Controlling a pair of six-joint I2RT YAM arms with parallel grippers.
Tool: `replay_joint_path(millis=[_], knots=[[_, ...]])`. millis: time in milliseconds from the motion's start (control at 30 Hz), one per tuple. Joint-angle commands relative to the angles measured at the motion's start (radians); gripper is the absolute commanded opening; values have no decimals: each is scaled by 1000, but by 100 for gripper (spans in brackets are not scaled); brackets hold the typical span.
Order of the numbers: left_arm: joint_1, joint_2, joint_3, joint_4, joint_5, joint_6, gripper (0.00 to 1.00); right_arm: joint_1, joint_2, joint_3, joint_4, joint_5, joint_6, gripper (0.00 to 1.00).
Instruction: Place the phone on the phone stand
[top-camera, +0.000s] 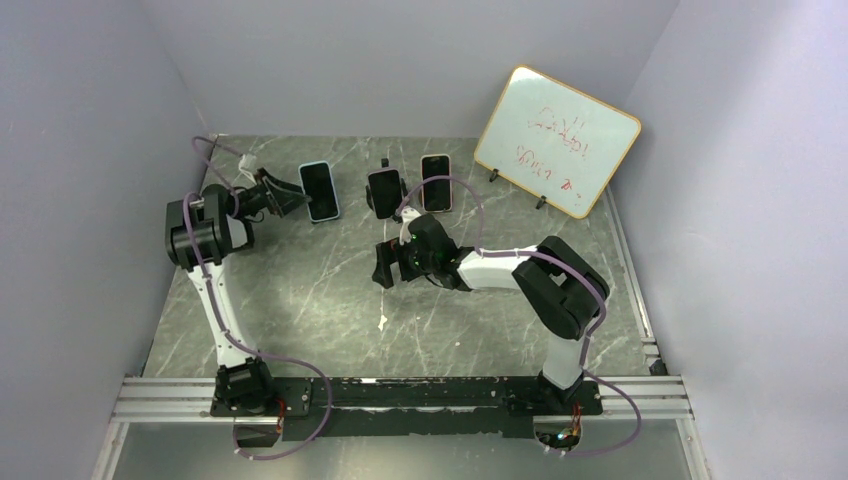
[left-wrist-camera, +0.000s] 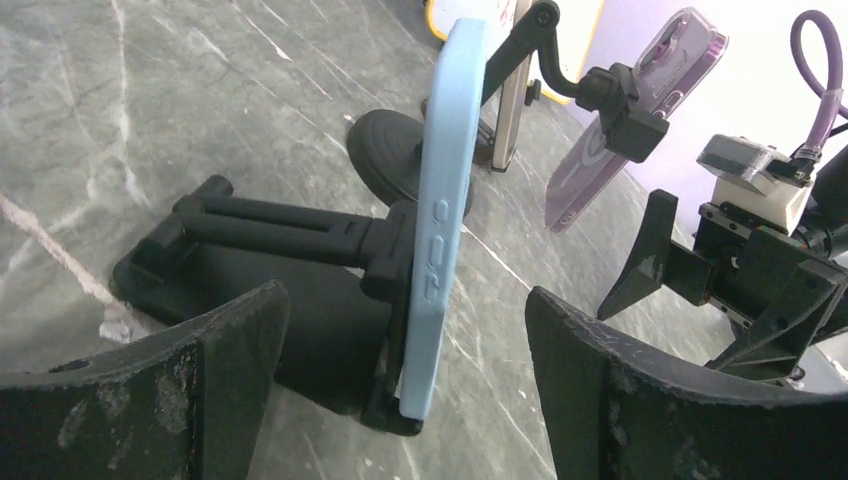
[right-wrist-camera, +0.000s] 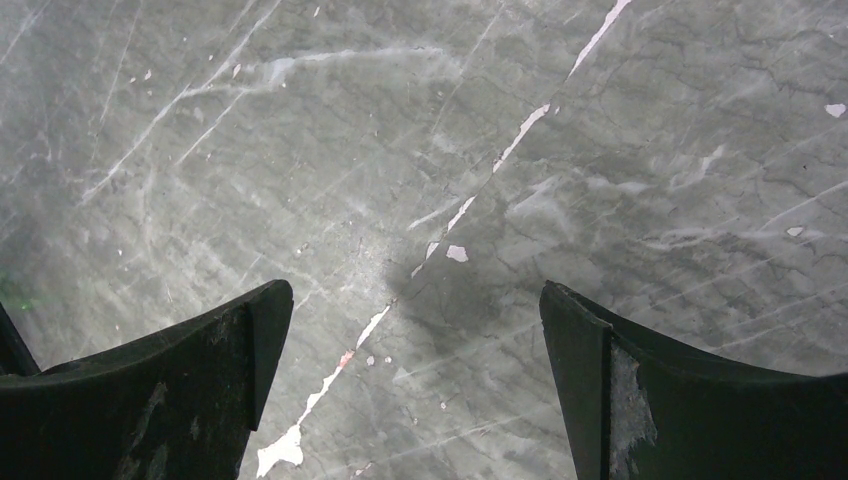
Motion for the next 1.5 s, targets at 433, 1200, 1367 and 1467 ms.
replay_joint_path(millis=[433,1200,1367,1467], knots=[[138,-418,-492,299,-332,263,91,1,-124,-87,6,114,-1,100],[-34,-994,-840,-314,-1035,751,91,-42,-214,-10,-83,361,-81,74],[-57,-967,-860,-243,-1072,693,90,64,-94,106,-106,502,-162,76],[-90,-952,-861,-249,-1087,697,90,66,-29,172,-115,525,-139,80]])
